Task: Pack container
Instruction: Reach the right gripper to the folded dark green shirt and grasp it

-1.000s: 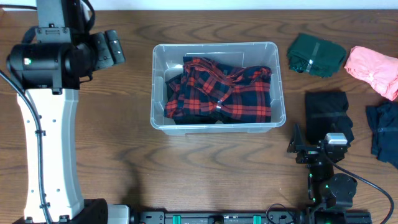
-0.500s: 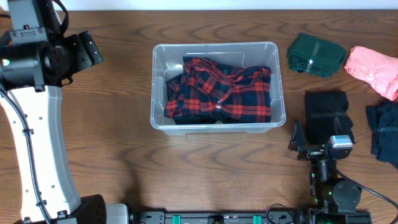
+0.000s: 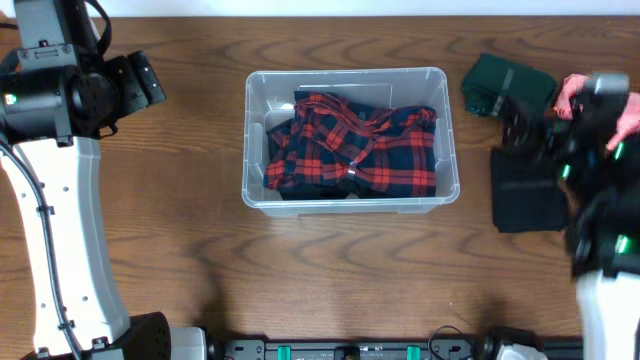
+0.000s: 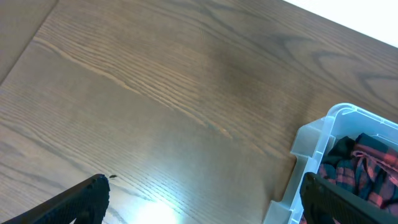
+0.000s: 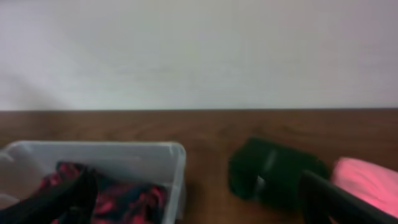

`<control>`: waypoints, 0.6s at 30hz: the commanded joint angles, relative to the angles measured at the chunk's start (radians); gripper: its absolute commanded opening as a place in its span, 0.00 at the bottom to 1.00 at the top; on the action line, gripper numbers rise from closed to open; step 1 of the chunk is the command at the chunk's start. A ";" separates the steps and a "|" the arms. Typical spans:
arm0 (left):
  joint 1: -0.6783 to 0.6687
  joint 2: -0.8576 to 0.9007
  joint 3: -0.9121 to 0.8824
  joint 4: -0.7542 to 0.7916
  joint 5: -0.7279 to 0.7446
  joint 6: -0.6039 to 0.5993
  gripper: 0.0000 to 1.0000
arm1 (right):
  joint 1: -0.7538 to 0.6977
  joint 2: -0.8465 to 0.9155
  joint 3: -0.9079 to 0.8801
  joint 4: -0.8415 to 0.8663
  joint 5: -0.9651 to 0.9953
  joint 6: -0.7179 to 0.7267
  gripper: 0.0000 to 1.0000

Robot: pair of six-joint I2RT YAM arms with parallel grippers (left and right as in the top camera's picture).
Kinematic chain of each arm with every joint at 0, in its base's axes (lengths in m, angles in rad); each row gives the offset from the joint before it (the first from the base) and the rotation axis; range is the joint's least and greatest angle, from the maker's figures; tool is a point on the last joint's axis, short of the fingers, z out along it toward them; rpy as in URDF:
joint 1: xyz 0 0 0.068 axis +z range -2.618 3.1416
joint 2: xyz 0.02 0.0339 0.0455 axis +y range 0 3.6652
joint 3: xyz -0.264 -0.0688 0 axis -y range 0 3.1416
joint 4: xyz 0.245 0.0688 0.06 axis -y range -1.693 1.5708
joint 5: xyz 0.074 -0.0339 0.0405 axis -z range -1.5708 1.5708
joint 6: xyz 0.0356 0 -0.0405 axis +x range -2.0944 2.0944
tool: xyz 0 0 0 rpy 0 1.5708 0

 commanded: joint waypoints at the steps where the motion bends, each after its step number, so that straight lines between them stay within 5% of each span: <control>1: 0.003 0.008 -0.007 0.000 -0.012 0.002 0.98 | -0.037 0.176 0.143 -0.046 -0.216 0.009 0.99; 18: 0.003 0.008 -0.007 0.000 -0.012 0.002 0.98 | -0.270 0.678 0.192 0.046 -0.195 0.092 0.99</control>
